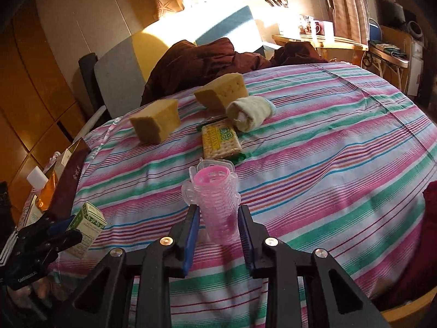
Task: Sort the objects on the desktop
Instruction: 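Grasp the pink plastic hair roller with the right tool while the left tool holds the green box, then carry the green box and pink roller toward the gold tray with both tools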
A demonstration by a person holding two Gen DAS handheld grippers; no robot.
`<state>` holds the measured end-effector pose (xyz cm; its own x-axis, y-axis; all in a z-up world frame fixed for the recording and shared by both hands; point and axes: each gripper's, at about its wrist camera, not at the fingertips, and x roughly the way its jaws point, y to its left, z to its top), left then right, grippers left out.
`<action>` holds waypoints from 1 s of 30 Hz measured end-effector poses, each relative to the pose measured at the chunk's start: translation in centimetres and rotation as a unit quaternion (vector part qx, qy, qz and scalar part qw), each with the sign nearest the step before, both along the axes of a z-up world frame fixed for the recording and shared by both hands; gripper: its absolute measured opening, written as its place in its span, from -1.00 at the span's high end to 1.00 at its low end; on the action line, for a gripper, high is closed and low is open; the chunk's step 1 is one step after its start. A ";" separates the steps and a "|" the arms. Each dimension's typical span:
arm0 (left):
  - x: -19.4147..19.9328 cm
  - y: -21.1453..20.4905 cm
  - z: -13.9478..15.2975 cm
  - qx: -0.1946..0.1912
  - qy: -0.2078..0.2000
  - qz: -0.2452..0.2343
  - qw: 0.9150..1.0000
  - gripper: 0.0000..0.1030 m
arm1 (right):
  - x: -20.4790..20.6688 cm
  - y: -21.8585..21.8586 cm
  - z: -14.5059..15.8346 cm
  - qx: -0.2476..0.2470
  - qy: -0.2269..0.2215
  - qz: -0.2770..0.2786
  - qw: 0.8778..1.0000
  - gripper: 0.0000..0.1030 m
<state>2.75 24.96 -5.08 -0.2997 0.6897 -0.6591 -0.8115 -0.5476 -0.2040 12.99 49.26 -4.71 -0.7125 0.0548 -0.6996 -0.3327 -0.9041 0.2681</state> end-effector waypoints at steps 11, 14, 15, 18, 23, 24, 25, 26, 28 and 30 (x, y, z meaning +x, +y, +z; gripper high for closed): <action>0.4 -2.7 0.3 0.011 0.013 0.026 0.999 0.37 | -2.7 -6.5 -0.3 -0.006 0.003 0.095 0.995 0.49; 0.0 -3.2 -0.3 0.010 0.004 0.035 0.999 0.37 | -2.9 -7.0 -0.6 0.002 -0.001 0.100 0.995 0.47; -0.1 -3.2 -0.5 0.009 0.001 0.037 0.999 0.37 | -3.0 -7.1 -0.6 0.008 -0.005 0.101 0.995 0.43; -0.4 -3.2 -1.2 0.007 -0.008 0.038 0.999 0.37 | -3.1 -7.2 -1.2 0.021 -0.015 0.105 0.994 0.21; -0.3 -2.9 -1.8 0.001 -0.008 0.032 0.999 0.37 | -3.1 -7.4 -1.7 0.060 -0.011 0.132 0.989 -0.27; -0.3 -2.9 -1.8 0.002 -0.010 0.030 0.999 0.37 | -3.0 -7.4 -1.7 0.070 -0.009 0.143 0.987 -0.32; -0.3 -2.9 -1.9 0.003 -0.011 0.029 1.000 0.37 | -3.0 -7.5 -1.6 0.081 -0.010 0.157 0.984 -0.41; -0.3 -2.9 -1.9 0.004 -0.013 0.029 0.999 0.37 | -3.0 -7.5 -1.6 0.094 -0.013 0.172 0.981 -0.45; -0.4 -2.9 -2.0 0.005 -0.016 0.027 0.999 0.36 | -3.1 -7.4 -1.5 0.119 -0.018 0.204 0.972 -0.49; -0.5 -2.8 -2.1 0.004 -0.019 0.026 0.999 0.35 | -3.4 -7.3 -1.5 0.140 -0.028 0.235 0.961 -0.49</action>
